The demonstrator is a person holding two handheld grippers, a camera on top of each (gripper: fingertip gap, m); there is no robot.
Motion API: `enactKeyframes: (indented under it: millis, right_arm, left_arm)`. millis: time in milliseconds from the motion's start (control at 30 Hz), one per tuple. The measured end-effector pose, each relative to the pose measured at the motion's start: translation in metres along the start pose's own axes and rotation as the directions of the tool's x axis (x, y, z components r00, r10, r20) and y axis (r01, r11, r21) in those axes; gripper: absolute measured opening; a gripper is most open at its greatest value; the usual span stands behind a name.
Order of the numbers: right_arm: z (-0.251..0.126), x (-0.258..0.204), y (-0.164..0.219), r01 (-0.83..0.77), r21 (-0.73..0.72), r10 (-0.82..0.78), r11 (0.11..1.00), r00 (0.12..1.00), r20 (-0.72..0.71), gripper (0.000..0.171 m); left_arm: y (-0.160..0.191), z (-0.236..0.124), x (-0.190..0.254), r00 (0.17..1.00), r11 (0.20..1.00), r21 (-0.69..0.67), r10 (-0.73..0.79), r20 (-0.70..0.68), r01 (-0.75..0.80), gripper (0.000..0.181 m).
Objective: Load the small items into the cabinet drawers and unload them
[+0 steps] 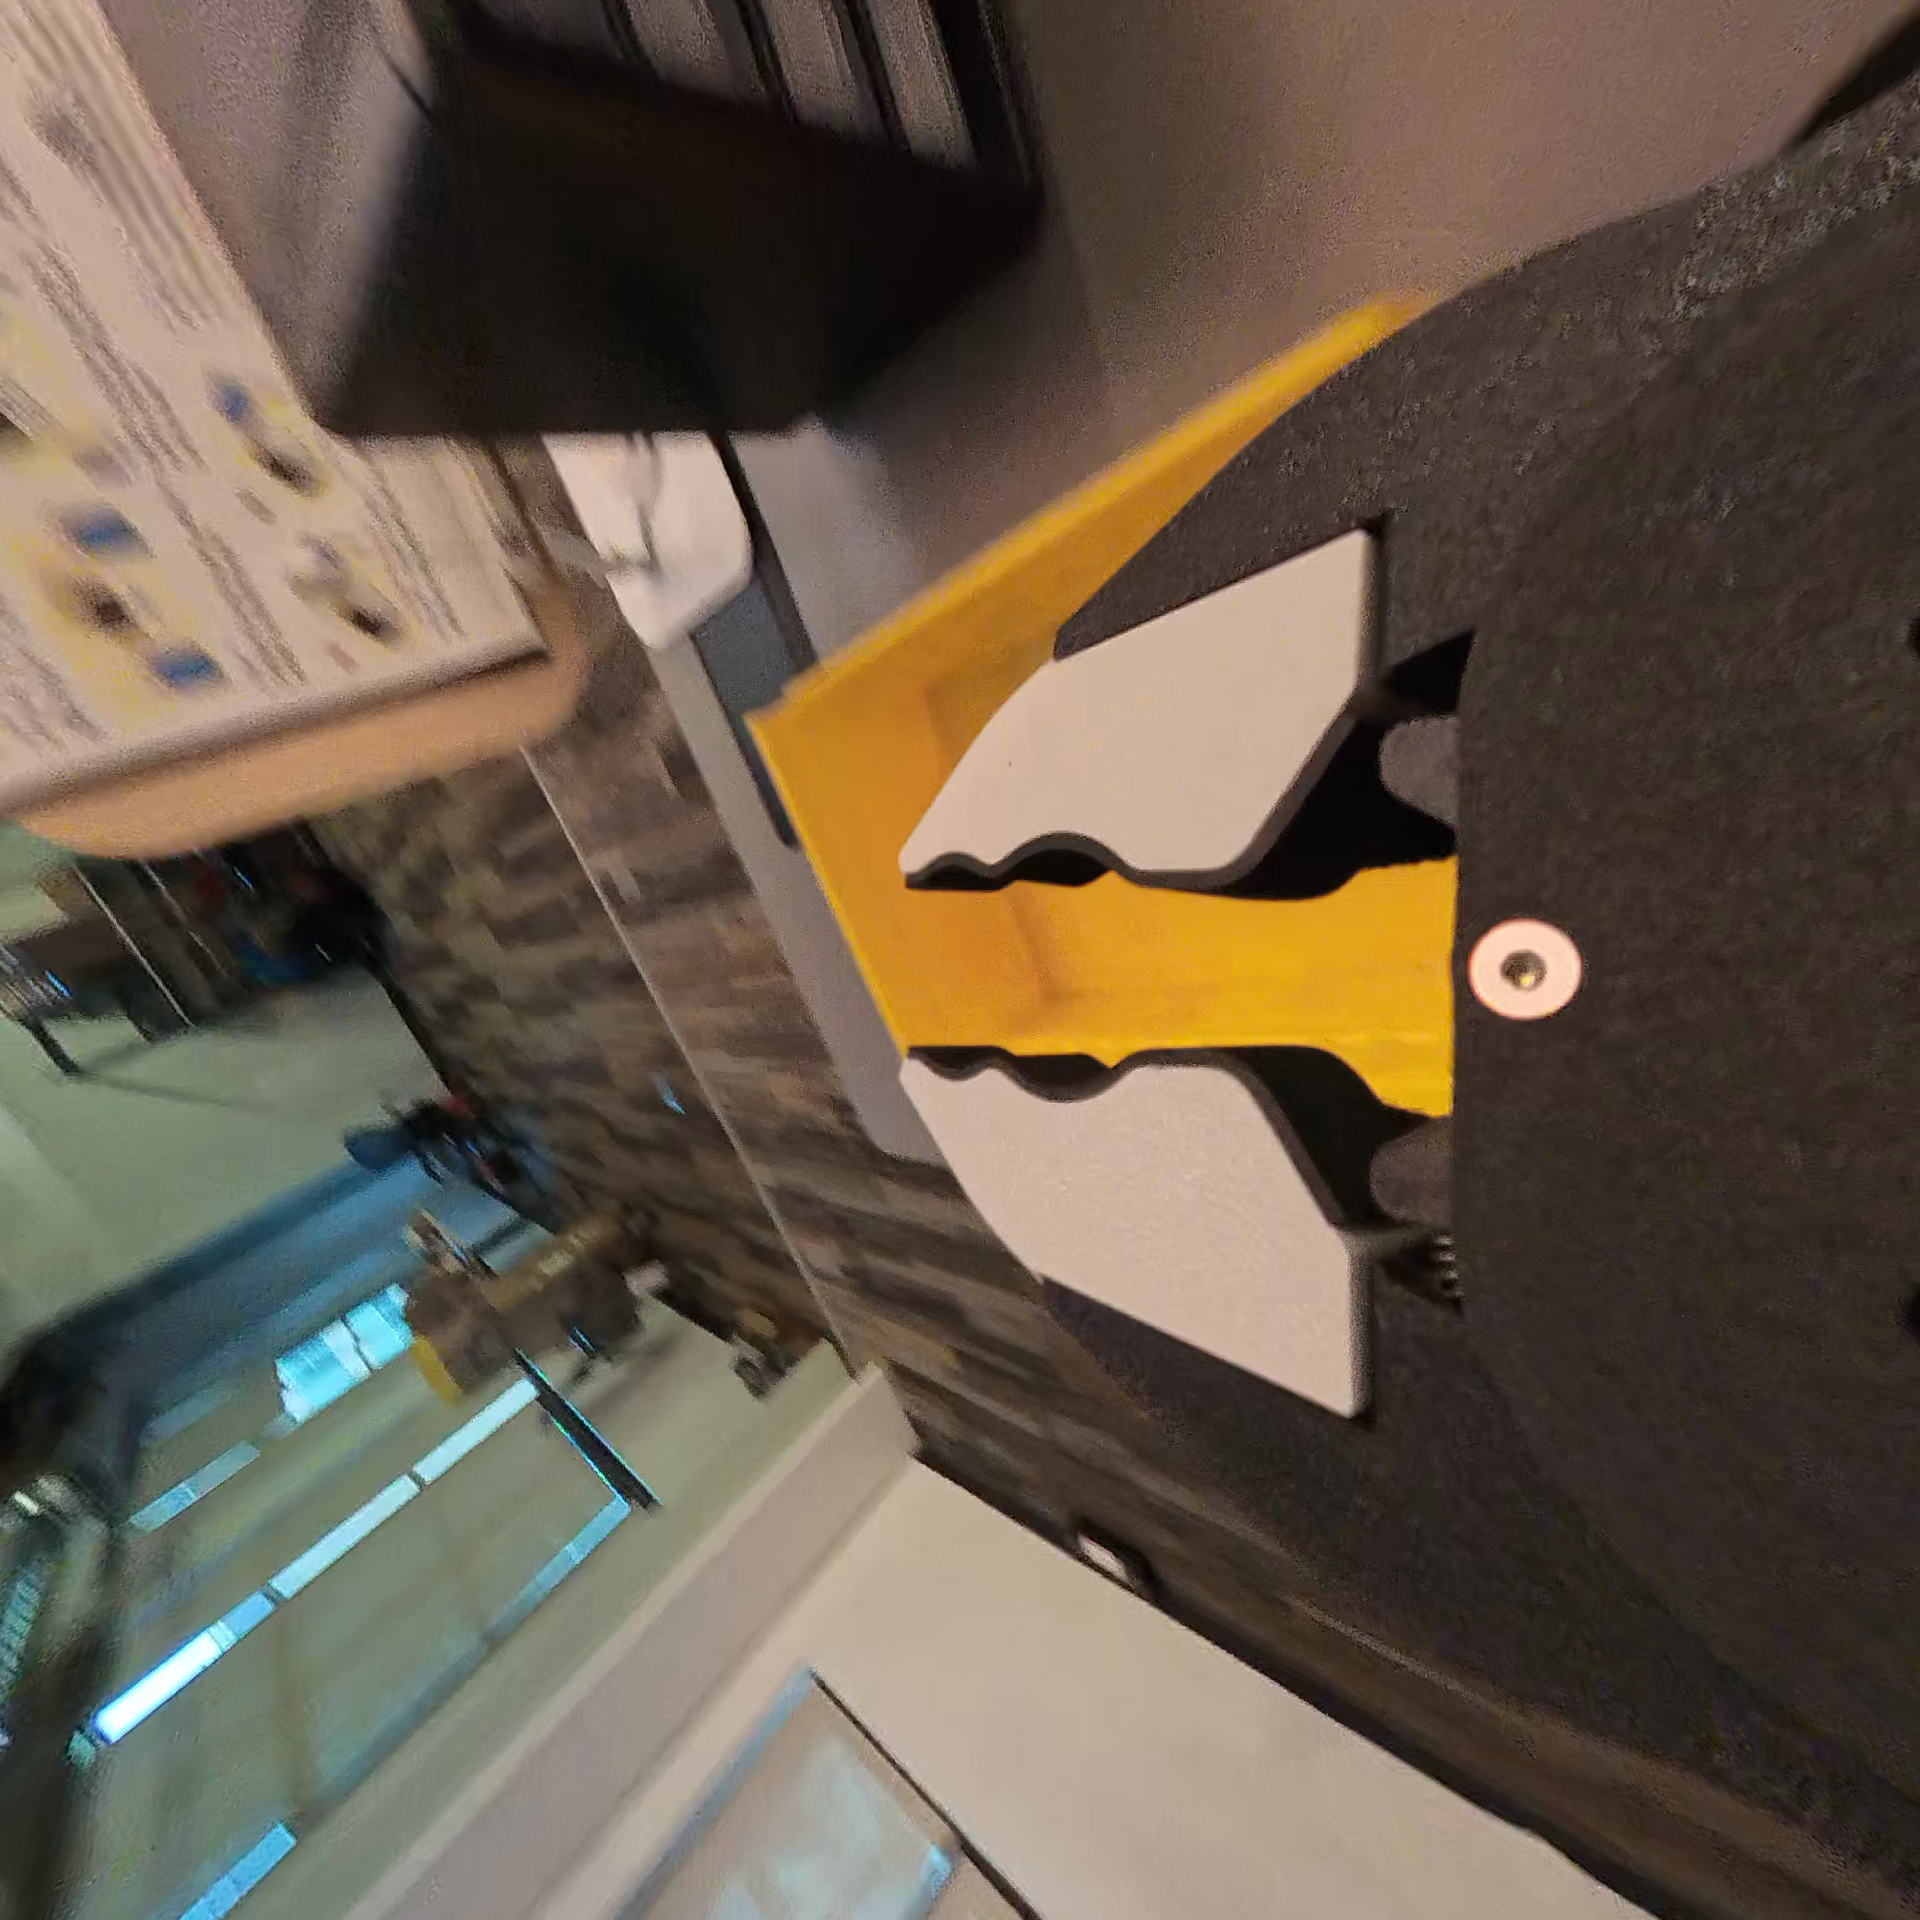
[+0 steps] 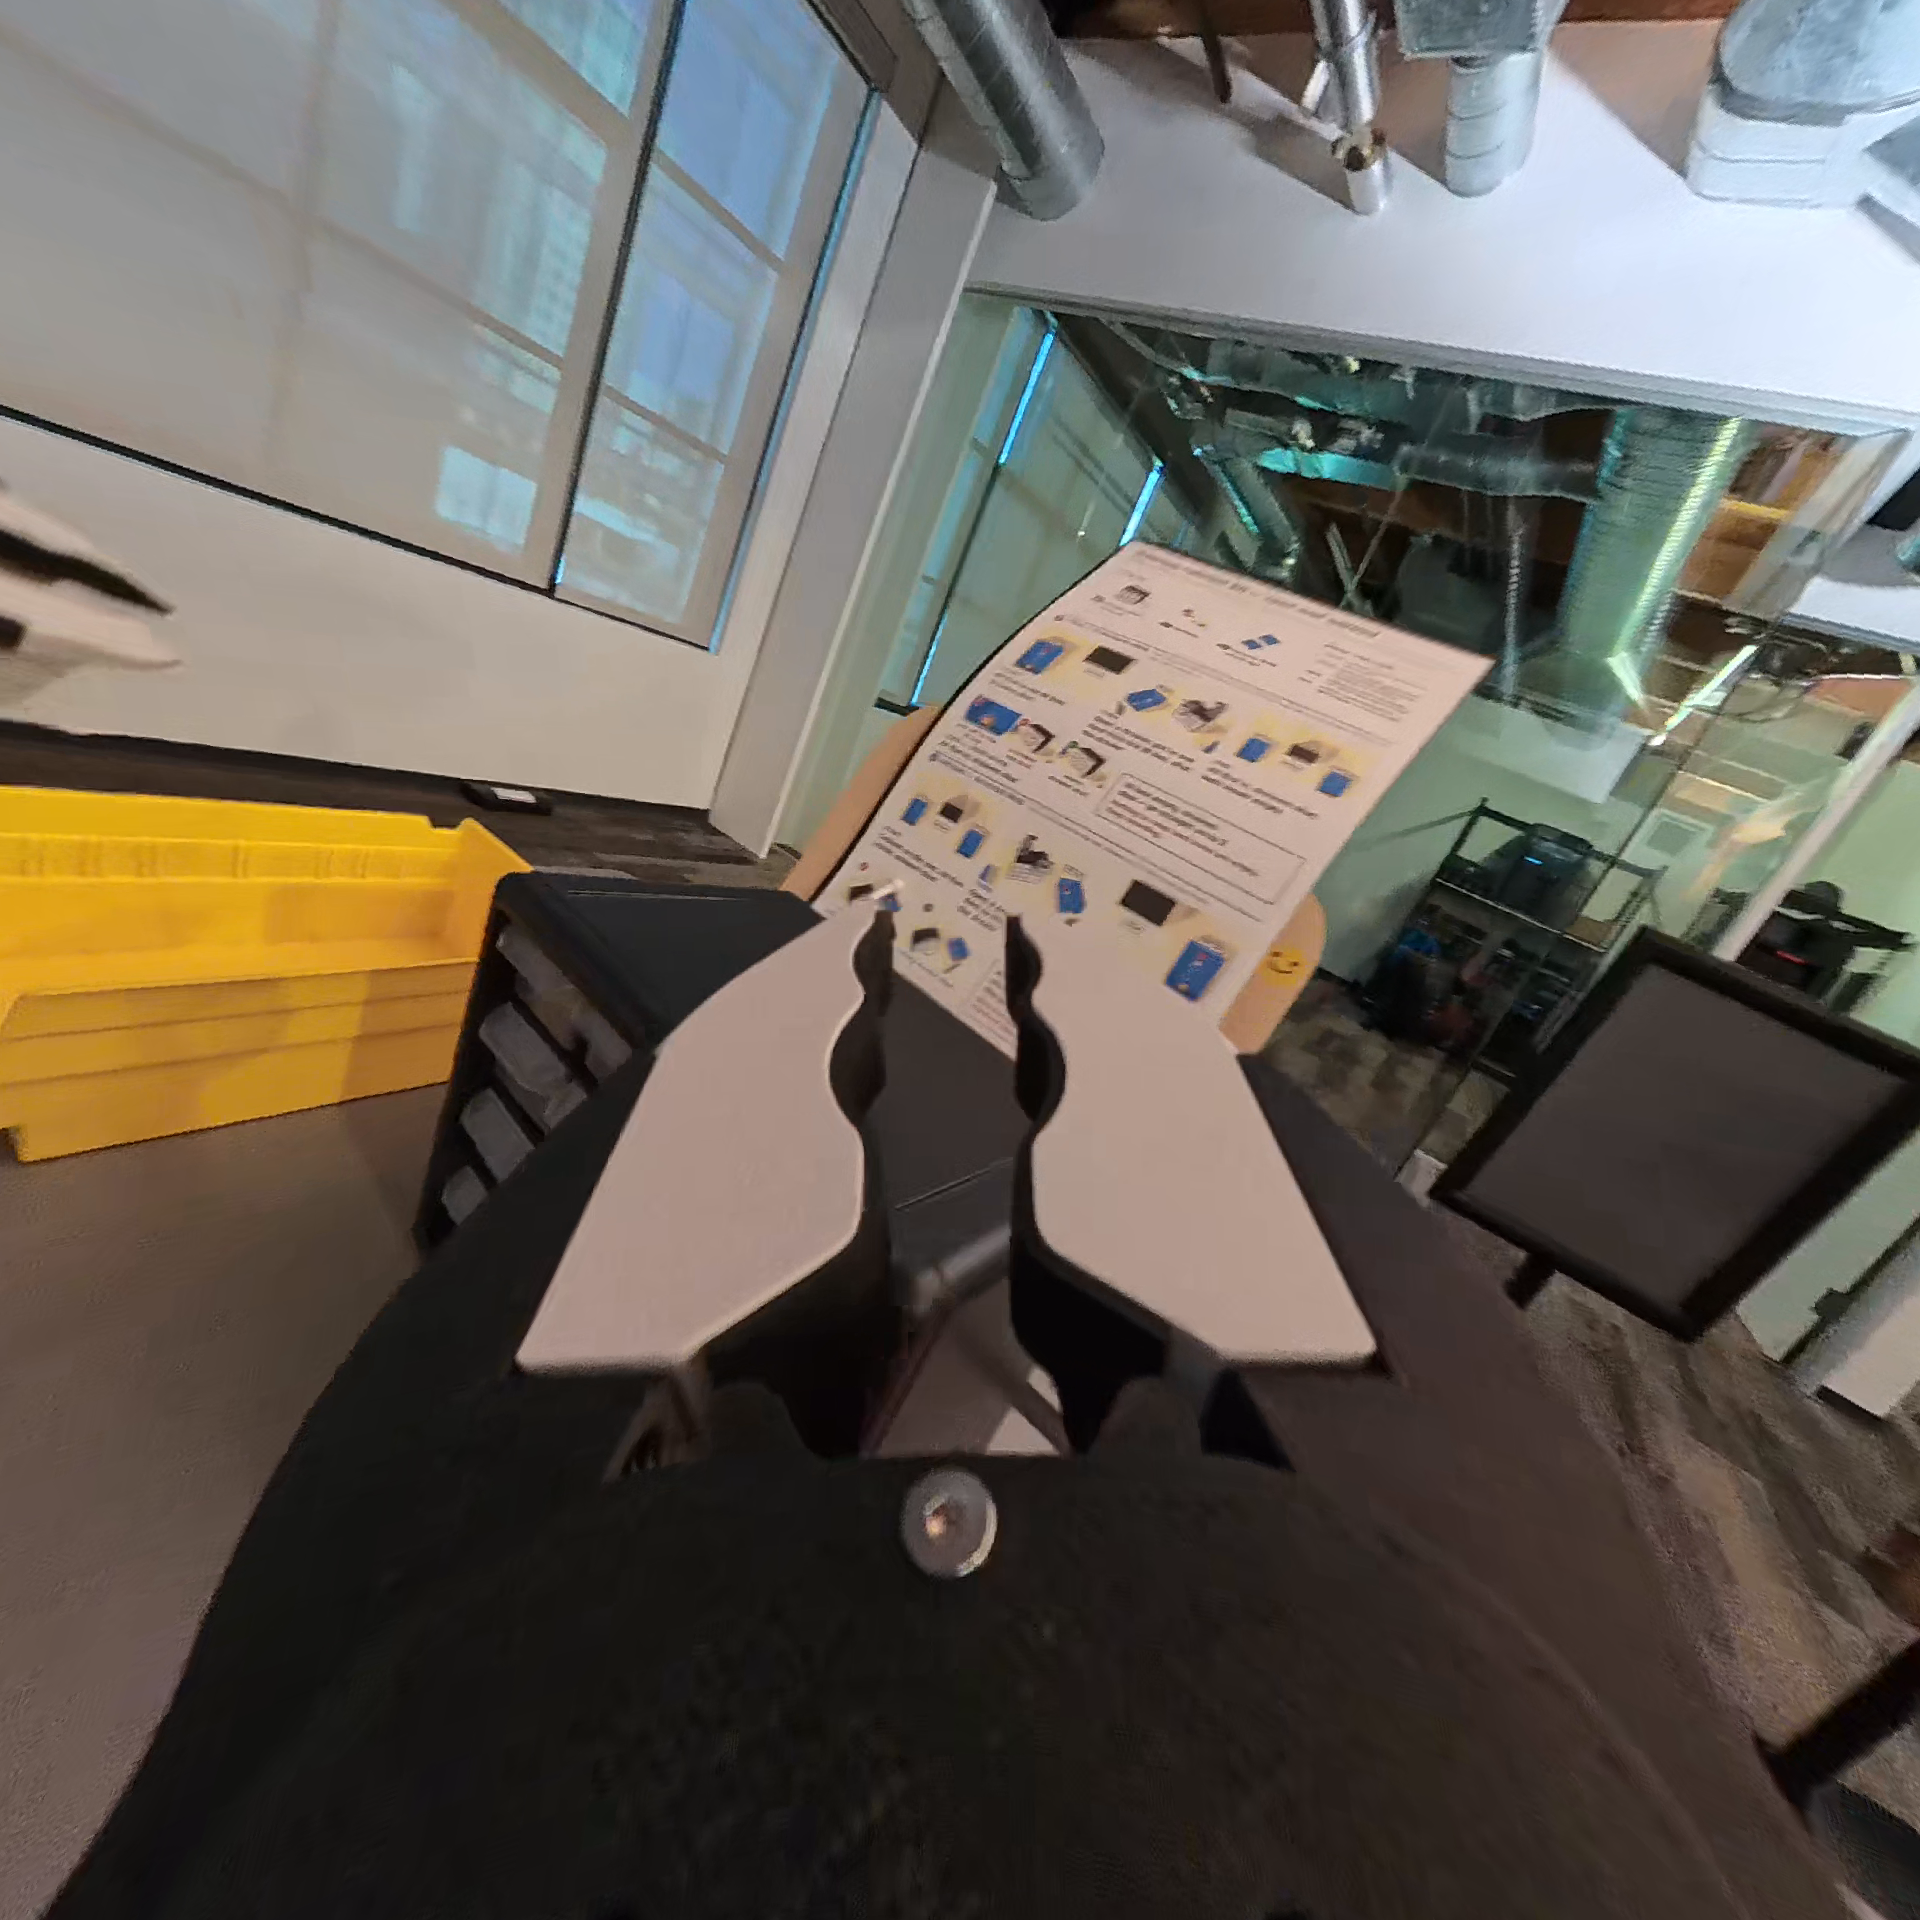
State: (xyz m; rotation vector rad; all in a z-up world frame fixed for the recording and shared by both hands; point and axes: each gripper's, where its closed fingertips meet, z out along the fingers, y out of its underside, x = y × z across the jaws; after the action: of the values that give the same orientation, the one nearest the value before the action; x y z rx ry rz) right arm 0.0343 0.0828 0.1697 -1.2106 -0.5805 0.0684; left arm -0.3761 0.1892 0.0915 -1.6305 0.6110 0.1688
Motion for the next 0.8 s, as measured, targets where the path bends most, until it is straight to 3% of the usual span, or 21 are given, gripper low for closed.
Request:
enactKeyframes:
  millis: [133, 267, 433, 633, 800]
  right_arm:
    - [0.019, -0.026, 0.019, 0.051, -0.043, -0.049, 0.998, 0.998, 0.046, 0.021]
    - [0.035, -0.055, 0.037, 0.17, -0.094, -0.164, 0.981, 0.984, 0.067, 0.019]
    - [0.052, -0.093, 0.064, 0.318, -0.147, -0.306, 0.937, 0.947, 0.102, 0.019]
    - [0.066, -0.131, 0.08, 0.431, -0.175, -0.421, 0.885, 0.902, 0.094, 0.022]
    - [0.092, -0.157, 0.086, 0.654, -0.218, -0.668, 0.725, 0.744, 0.012, 0.027]
  left_arm:
    - [-0.091, -0.008, 0.036, 0.97, 0.97, 0.21, -0.07, -0.235, 0.121, 0.027]
    - [-0.131, -0.013, 0.037, 0.948, 0.93, 0.299, -0.125, -0.294, 0.215, 0.027]
    - [-0.119, -0.01, 0.024, 0.951, 0.917, 0.315, -0.164, -0.262, 0.245, 0.021]
    - [-0.088, 0.005, 0.01, 0.915, 0.933, 0.155, -0.267, -0.304, 0.324, 0.022]
    - [-0.077, 0.011, 0.001, 0.87, 0.91, 0.114, -0.338, -0.358, 0.4, 0.022]
